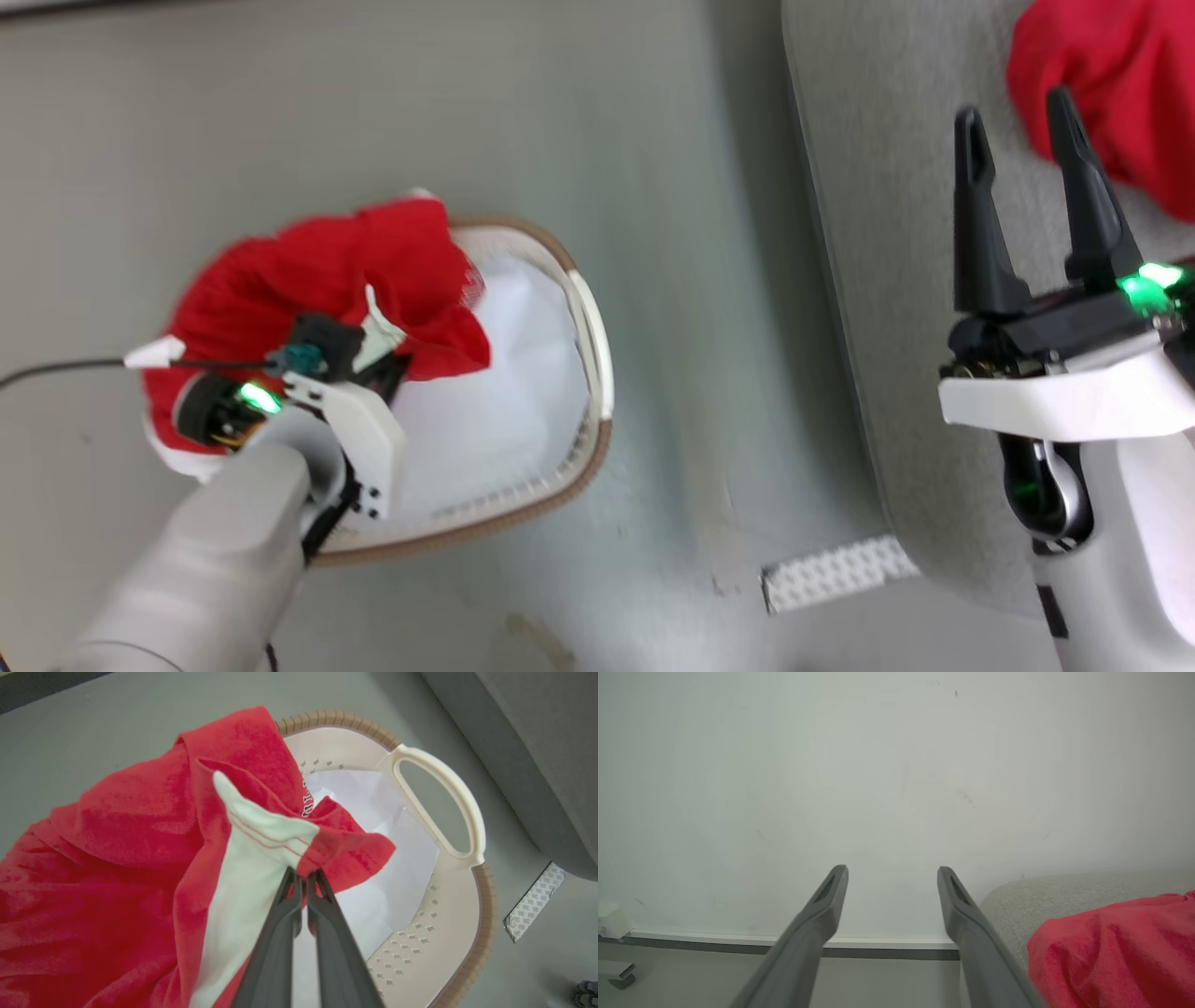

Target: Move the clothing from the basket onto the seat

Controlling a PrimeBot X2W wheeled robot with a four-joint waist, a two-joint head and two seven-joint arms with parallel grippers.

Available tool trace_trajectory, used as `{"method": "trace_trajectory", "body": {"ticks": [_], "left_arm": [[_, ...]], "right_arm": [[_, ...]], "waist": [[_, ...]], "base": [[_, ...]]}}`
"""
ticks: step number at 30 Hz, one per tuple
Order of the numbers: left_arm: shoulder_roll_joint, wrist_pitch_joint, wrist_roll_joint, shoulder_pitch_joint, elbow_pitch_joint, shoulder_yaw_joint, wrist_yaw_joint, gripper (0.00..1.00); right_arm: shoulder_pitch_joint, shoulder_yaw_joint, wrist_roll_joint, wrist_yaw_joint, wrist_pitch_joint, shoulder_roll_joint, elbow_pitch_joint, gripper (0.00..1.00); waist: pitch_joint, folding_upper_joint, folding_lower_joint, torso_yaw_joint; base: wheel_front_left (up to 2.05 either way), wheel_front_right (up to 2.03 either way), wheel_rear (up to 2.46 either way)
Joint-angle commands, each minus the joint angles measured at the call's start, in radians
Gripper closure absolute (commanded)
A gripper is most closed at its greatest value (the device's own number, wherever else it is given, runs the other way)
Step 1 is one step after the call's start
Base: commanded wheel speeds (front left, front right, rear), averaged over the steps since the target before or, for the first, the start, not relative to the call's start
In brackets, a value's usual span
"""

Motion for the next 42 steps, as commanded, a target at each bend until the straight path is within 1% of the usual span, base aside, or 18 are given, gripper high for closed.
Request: {"method": "trace_trajectory", "body": {"ticks": [1,6,8,15,19,25,26,33,38,42], "left_arm": [[-0.006,-0.025,-0.016,0.030,-0.012,-0.008,0.002,1.00],[-0.019,-0.049,-0.024,0.063,-0.050,0.000,0.002,1.00],[-0.014,-0.049,-0.010,0.071,-0.094,0.028,0.003,1.00],[0.014,-0.049,0.072,0.171,-0.268,0.145,0.037,1.00],[0.020,-0.049,0.123,0.212,-0.361,0.201,0.051,1.00],[0.030,-0.049,0.194,0.229,-0.485,0.263,0.069,1.00],[0.030,-0.049,0.194,0.229,-0.485,0.263,0.069,1.00],[0.021,-0.049,0.229,0.227,-0.597,0.307,0.079,1.00],[0.008,-0.048,0.251,0.190,-0.657,0.304,0.089,1.00],[0.008,-0.035,0.255,0.159,-0.702,0.309,0.101,1.00]], "right_arm": [[0.030,-0.007,0.010,-0.002,-0.003,-0.020,0.015,0.00],[0.079,-0.007,0.018,-0.002,-0.003,-0.048,0.044,0.00],[0.097,0.001,0.023,-0.002,-0.003,-0.054,0.057,0.00],[0.157,0.004,0.043,-0.002,-0.003,-0.084,0.092,0.00],[0.189,-0.003,0.049,-0.002,-0.003,-0.099,0.104,0.00],[0.222,-0.001,0.060,-0.002,-0.003,-0.102,0.118,0.00],[0.222,-0.001,0.060,-0.002,-0.003,-0.102,0.118,0.00],[0.256,0.010,0.070,-0.002,-0.003,-0.101,0.137,0.00],[0.286,0.021,0.077,-0.002,-0.003,-0.102,0.148,0.00],[0.306,0.035,0.084,-0.002,-0.003,-0.101,0.154,0.00]], "waist": [[-0.103,0.0000,0.0001,0.045],[-0.208,0.0000,0.0001,0.078],[-0.249,0.0000,0.0001,0.090],[-0.371,0.0000,0.0001,0.121],[-0.414,0.0000,0.0001,0.141],[-0.466,0.0000,0.0001,0.157],[-0.466,0.0000,0.0001,0.157],[-0.526,0.0000,0.0001,0.164],[-0.554,0.0000,0.0001,0.170],[-0.566,0.0000,0.0001,0.170]], "base": [[0.00,0.00,0.00],[0.00,0.00,0.00],[0.00,0.00,0.00],[0.00,0.00,0.00],[0.00,0.00,0.00],[0.00,0.00,0.00],[0.00,0.00,0.00],[0.00,0.00,0.00],[0.00,0.00,0.00],[0.00,0.00,0.00]]}}
